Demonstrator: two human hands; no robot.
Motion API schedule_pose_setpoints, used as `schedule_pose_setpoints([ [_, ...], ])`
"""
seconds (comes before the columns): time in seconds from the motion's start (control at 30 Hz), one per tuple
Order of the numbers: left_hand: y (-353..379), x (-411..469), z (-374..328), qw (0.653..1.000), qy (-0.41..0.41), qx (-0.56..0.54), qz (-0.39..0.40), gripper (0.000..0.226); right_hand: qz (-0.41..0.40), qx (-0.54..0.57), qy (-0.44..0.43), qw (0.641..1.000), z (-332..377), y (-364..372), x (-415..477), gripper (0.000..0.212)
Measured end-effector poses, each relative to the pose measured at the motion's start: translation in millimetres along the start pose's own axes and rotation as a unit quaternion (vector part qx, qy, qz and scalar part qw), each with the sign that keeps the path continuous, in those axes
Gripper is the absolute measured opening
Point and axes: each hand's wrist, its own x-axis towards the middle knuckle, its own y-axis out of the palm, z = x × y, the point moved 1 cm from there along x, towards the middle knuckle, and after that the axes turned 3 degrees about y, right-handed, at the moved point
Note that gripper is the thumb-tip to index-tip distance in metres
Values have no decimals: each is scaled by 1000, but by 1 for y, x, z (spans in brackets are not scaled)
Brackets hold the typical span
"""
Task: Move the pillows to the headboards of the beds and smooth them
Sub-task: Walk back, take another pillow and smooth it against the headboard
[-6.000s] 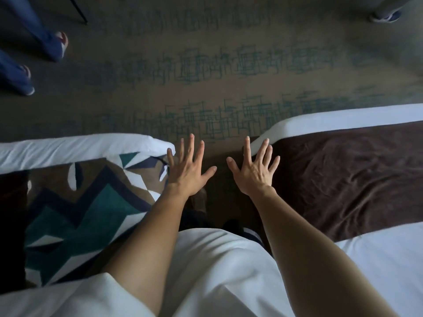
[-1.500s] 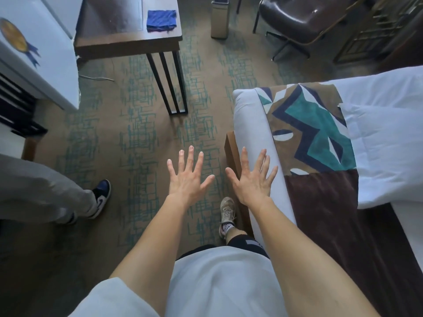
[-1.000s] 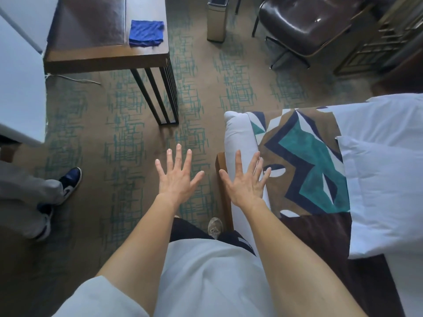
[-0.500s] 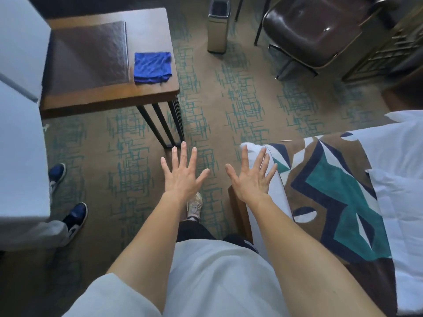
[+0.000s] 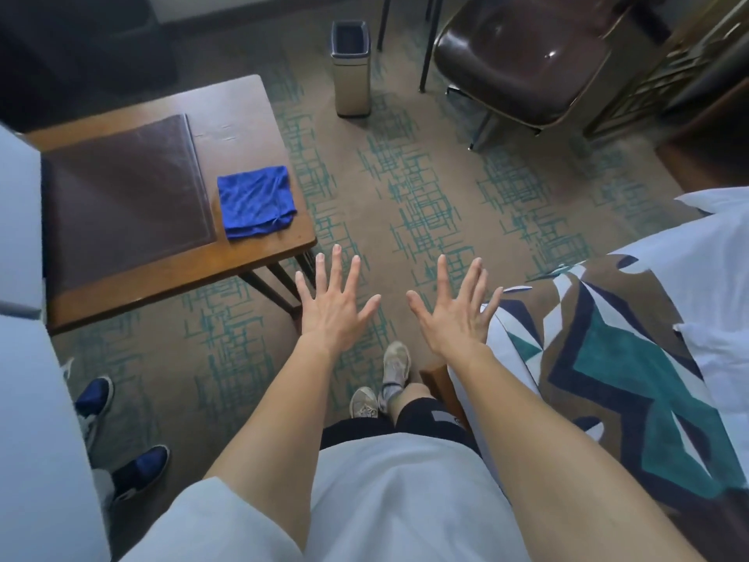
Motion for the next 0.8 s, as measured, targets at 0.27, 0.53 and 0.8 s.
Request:
schedule_pose_setpoints([
  [0.27, -35, 115, -21, 999, 40, 3, -1, 82, -8, 21, 32, 999, 11, -36, 101, 85],
  [0.53, -75, 242, -71, 996, 86, 25, 11, 80, -11, 41, 86, 995, -15, -85, 208, 85],
  [0.8, -114, 347, -129, 983, 177, 50, 4, 81, -34, 58, 155, 986, -53, -135, 287, 84],
])
